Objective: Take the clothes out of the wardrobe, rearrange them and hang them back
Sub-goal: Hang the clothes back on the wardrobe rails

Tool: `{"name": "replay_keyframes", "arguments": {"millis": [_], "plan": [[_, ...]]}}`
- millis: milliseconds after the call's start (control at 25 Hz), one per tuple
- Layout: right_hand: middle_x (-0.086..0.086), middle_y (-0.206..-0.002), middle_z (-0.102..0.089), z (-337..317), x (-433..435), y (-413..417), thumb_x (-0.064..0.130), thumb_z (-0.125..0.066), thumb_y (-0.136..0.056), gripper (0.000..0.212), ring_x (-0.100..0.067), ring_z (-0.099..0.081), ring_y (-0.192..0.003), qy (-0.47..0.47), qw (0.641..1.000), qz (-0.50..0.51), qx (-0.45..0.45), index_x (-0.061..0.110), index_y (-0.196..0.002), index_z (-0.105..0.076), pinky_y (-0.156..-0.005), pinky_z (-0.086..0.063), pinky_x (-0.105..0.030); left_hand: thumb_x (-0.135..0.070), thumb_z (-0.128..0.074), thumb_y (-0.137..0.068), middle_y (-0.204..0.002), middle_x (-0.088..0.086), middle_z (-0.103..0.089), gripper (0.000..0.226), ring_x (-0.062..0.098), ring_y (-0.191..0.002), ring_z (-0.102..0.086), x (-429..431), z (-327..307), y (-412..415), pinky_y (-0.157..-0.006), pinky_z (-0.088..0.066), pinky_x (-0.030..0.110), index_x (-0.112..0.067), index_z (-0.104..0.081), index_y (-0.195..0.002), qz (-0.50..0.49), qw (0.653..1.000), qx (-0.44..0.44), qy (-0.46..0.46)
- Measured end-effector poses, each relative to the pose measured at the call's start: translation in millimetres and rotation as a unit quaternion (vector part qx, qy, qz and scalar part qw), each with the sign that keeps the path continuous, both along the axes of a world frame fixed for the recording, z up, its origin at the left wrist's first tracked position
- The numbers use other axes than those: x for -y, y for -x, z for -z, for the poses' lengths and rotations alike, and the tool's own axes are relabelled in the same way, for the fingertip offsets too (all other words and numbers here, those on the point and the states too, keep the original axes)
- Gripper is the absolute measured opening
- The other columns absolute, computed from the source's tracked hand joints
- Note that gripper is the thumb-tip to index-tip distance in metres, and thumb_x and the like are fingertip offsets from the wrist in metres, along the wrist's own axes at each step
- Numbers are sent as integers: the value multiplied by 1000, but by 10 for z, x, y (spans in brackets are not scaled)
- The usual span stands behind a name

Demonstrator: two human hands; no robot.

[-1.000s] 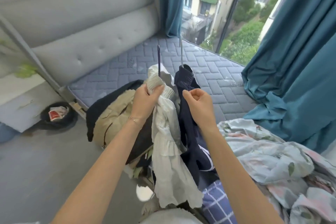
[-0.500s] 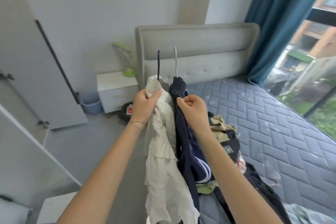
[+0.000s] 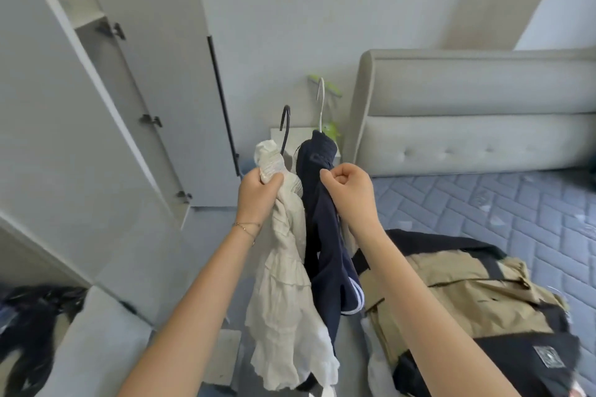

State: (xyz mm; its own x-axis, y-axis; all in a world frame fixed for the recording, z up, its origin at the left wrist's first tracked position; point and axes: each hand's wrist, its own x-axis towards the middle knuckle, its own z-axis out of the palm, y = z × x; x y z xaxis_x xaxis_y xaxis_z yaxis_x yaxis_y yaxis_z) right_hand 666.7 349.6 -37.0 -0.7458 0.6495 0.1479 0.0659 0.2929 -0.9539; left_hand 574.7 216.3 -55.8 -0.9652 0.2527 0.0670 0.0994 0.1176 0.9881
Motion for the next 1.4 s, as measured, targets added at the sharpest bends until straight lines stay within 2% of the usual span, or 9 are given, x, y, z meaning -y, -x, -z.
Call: {"name": "replay_keyframes", "arguments": {"millis": [160, 320, 440, 600, 720, 840, 1120, 1320, 1400], "plan": [[9, -51, -41, 125, 94, 735, 19, -63, -88, 29, -2, -36, -45, -11, 998, -54, 3, 14, -65, -47, -47, -34, -10, -6, -56, -82, -46, -15, -32, 40, 4, -46, -29, 168, 205, 571, -44, -25, 17, -21, -30, -56, -55, 998, 2, 15], [7, -53, -41, 278, 8, 1676, 16, -62, -89, 30, -1, -37, -44, -14, 991, -136, 8, 15, -66, -45, -47, -34, -9, -7, -57, -82, -43, -16, -32, 40, 2, -43, -30, 214, 374, 1293, -41, -25, 14, -22, -30, -56, -129, 991, 10, 26], [1, -58, -44, 405, -74, 2354, 18, -62, -90, 25, -3, -36, -48, -23, 979, -200, 13, 12, -69, -48, -49, -36, -10, -11, -59, -83, -45, -16, -35, 37, 3, -45, -32, 231, 478, 1826, -45, -27, 19, -21, -34, -57, -198, 979, 26, 33], [2, -61, -45, 487, -140, 3220, 20, -60, -91, 23, -7, -38, -55, -55, 947, -314, 35, 9, -74, -50, -52, -36, -13, -16, -59, -92, -71, 3, -57, 16, 15, -67, -52, 315, 650, 2320, -62, -39, 30, -12, -57, -76, -289, 955, 49, 34], [3, -61, -43, 490, -8, 3761, 17, -58, -92, 22, -6, -35, -54, -68, 917, -391, 45, 8, -75, -48, -52, -36, -10, -15, -57, -95, -89, 4, -66, 11, 16, -81, -61, 381, 704, 2537, -72, -47, 25, -8, -64, -99, -351, 934, 56, 17], [3, -61, -41, 552, 210, 4181, 15, -56, -94, 23, -7, -34, -54, -75, 890, -446, 48, 9, -74, -46, -51, -36, -10, -13, -57, -95, -82, -2, -64, 11, 10, -74, -58, 476, 711, 2785, -62, -45, 14, -5, -63, -99, -414, 909, 54, -6], [4, -60, -42, 857, 737, 5298, 19, -55, -96, 24, -11, -39, -58, -124, 838, -527, 66, 7, -76, -47, -60, -36, -27, -11, -62, -92, -95, 7, -65, 17, 12, -79, -58, 771, 1041, 3635, -73, -46, 25, -1, -66, -106, -524, 844, 72, -82], [2, -61, -40, 944, 1112, 6048, 22, -56, -94, 26, -14, -37, -58, -157, 808, -562, 79, 9, -74, -44, -60, -37, -31, -8, -61, -92, -101, 10, -66, 22, 15, -87, -59, 1083, 1111, 4233, -78, -46, 26, 1, -66, -112, -573, 809, 84, -97], [3, -61, -41, 943, 1279, 6327, 23, -57, -94, 26, -13, -38, -58, -149, 802, -572, 82, 12, -73, -44, -59, -38, -27, -8, -60, -92, -102, 10, -66, 23, 15, -89, -59, 1231, 1075, 4455, -76, -46, 23, 1, -65, -113, -589, 799, 85, -88]]}}
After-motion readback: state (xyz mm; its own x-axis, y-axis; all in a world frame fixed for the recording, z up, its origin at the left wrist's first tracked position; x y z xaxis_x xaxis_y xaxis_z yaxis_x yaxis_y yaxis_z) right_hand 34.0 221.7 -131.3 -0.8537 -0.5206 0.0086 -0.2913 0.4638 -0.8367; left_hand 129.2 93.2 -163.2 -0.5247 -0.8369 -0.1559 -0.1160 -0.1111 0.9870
